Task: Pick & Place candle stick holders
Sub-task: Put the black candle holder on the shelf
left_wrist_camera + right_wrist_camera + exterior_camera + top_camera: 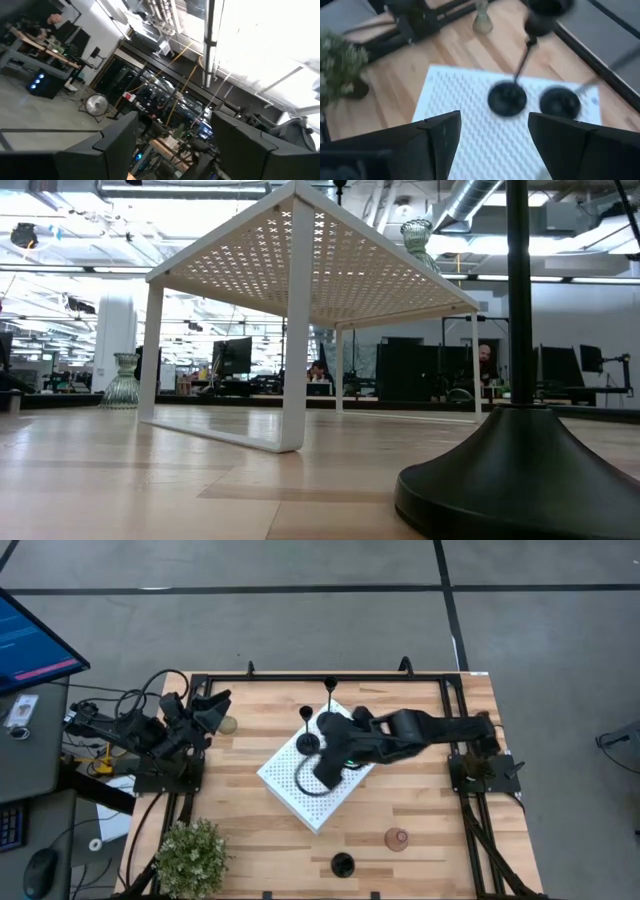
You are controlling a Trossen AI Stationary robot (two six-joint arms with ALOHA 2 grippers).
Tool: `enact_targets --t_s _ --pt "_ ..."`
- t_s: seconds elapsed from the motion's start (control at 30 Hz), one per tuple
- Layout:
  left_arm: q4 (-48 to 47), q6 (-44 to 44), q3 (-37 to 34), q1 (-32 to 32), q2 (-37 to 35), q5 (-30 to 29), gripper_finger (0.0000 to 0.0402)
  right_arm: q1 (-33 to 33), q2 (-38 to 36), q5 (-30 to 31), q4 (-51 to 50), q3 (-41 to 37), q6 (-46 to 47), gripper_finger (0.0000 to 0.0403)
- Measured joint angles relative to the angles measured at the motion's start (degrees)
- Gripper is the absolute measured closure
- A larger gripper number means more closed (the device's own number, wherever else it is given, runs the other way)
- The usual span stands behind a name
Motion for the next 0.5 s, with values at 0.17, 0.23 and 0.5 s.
enact_targets --t_s 0.17,0.23,0.5 --pt "-0.14 0.00 0.00 0.00 0.00 0.58 0.0149 6.76 -2.89 -3.22 -2.96 0.19 3.00 0.0180" --pt "-0.23 0.00 0.00 0.00 0.00 1.31 0.0149 10.63 -4.02 -4.90 -5.27 0.22 5.05 0.0180" --pt "-0.25 0.00 0.00 0.00 0.00 3.33 0.0149 26.92 -2.85 -7.00 -12.15 -1.37 19.76 0.0180"
